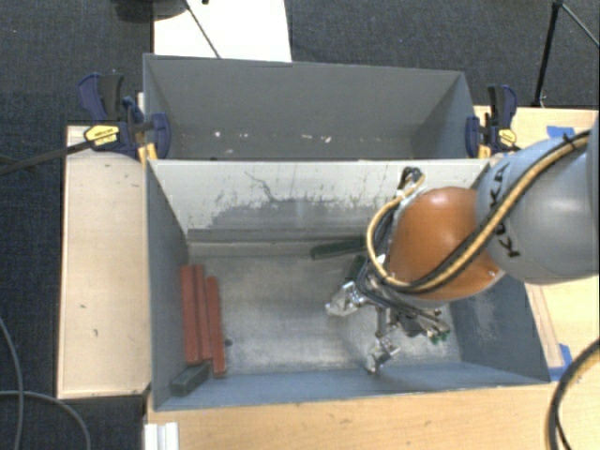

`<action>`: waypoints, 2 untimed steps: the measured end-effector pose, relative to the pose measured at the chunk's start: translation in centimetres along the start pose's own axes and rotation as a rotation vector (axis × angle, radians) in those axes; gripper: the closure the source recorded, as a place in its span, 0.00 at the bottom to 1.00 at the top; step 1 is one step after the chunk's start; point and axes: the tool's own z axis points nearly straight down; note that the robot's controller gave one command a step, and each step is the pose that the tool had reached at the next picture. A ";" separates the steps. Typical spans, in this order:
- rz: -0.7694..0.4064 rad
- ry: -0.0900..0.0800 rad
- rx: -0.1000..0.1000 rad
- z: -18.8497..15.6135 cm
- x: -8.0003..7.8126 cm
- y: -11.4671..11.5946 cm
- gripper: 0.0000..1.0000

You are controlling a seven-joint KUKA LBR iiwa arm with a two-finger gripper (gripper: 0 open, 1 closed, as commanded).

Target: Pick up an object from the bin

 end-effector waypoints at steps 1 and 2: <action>0.026 0.003 0.002 -0.6 1.7 -4.1 0.00; 0.104 0.007 -0.001 -5.2 -4.7 -3.9 0.00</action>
Offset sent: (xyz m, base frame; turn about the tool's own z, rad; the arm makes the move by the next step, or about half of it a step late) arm 0.0816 0.0011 0.0723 0.1302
